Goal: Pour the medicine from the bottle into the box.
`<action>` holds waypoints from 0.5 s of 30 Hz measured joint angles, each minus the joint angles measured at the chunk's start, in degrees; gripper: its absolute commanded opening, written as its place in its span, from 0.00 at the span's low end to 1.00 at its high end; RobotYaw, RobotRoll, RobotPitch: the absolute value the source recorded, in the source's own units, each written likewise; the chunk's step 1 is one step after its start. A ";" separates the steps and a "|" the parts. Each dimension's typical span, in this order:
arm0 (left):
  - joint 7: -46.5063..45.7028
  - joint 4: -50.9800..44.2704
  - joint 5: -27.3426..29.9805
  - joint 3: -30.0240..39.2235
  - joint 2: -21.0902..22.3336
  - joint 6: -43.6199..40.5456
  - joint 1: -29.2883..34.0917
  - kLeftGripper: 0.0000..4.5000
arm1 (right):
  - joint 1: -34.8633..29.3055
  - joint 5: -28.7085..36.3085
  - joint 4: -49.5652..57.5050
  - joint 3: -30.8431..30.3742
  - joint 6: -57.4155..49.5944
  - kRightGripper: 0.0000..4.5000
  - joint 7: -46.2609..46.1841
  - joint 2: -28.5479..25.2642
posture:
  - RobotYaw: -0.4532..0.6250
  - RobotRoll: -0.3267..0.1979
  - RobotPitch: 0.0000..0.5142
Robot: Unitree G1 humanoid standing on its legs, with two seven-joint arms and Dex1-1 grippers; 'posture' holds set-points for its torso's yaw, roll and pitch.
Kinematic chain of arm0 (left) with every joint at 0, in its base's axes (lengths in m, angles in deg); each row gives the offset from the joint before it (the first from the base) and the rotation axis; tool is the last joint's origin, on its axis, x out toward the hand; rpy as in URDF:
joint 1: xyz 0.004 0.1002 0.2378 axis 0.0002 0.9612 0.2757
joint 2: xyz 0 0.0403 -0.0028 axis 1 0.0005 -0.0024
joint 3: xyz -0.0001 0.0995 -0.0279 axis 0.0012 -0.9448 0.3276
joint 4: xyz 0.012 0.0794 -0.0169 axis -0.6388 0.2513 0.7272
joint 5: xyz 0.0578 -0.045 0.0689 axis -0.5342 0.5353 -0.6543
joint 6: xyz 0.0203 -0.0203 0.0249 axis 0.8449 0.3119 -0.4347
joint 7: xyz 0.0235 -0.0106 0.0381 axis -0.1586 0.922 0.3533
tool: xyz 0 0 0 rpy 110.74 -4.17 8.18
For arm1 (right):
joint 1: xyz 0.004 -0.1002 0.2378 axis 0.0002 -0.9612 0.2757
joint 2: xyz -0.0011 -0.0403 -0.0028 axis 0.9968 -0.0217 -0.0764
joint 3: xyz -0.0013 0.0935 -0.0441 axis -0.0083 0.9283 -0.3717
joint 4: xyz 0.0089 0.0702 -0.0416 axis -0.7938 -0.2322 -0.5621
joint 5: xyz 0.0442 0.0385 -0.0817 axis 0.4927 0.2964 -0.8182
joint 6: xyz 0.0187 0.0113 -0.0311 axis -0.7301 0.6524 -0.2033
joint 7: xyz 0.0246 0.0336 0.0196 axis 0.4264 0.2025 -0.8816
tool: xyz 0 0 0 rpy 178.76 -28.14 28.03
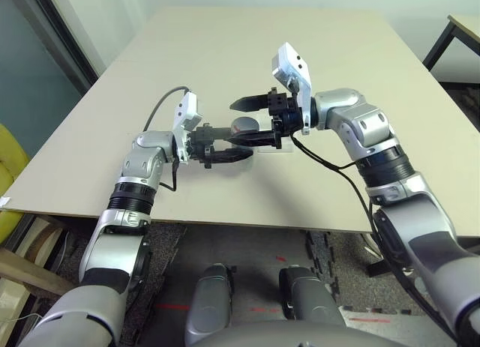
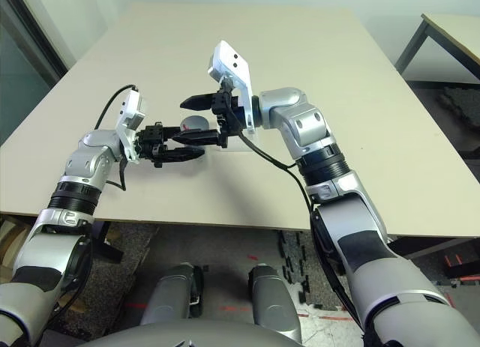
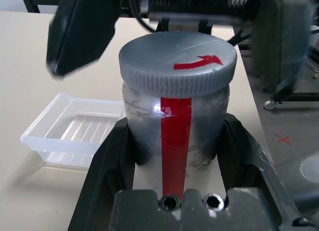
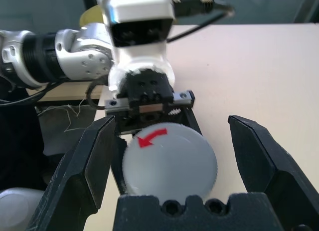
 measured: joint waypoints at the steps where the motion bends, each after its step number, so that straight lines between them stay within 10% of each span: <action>1: 0.00 -0.10 0.01 -0.01 0.00 -0.09 0.00 0.55 | 0.00 -0.12 -0.05 0.00 0.02 1.00 -0.17 0.08 | 0.39 0.62 0.12; 15: -0.47 -0.36 0.02 -0.21 0.06 -0.60 0.00 0.55 | -0.18 -0.48 -2.20 0.32 1.59 1.00 0.23 -2.18 | 0.39 0.62 0.13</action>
